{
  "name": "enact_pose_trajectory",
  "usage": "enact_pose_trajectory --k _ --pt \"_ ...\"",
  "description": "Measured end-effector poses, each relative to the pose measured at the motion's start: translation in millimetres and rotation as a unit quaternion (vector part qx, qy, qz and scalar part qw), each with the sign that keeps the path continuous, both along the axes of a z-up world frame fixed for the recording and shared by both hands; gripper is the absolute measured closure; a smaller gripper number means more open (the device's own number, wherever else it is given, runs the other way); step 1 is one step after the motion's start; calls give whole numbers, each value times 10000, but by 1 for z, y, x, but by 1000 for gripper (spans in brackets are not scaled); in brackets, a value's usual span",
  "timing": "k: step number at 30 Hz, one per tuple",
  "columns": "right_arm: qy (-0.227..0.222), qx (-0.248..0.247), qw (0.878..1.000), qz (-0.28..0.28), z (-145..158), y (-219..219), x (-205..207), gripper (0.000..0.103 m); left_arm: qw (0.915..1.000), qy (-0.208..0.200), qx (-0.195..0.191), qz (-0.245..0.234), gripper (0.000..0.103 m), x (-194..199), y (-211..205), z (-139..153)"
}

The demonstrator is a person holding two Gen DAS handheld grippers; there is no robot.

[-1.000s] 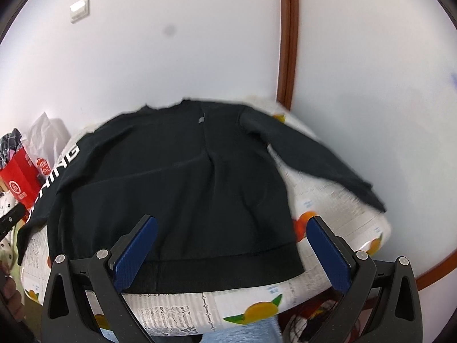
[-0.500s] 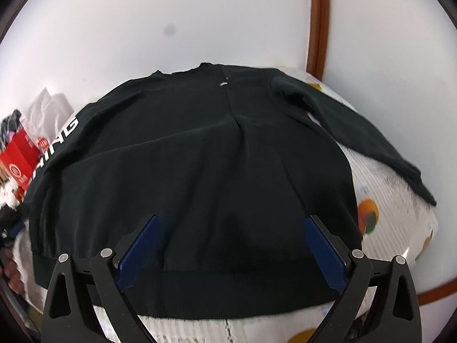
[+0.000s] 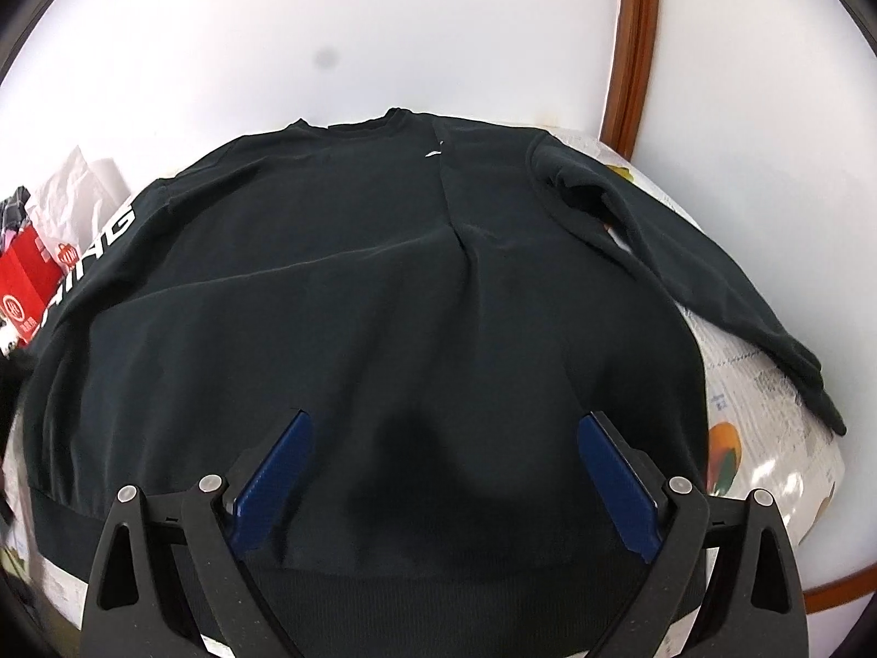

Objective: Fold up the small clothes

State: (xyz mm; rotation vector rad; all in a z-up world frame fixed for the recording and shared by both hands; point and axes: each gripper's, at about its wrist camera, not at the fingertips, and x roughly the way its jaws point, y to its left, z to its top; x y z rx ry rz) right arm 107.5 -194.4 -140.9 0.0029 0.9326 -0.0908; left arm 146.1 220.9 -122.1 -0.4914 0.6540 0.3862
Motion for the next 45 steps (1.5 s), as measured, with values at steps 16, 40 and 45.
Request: enact_pose_trajectory --k 16,40,45 --pt "-708 -428 9966 26 48 -67 18 7 9661 -785 1107 -2195 96 134 -228 110" --pt "-450 -464 9979 37 39 -61 31 7 9380 -135 959 -3329 28 129 -270 62" --pt "-493 -373 9961 622 48 -6 68 28 9624 182 1349 -2352 27 130 -193 46"
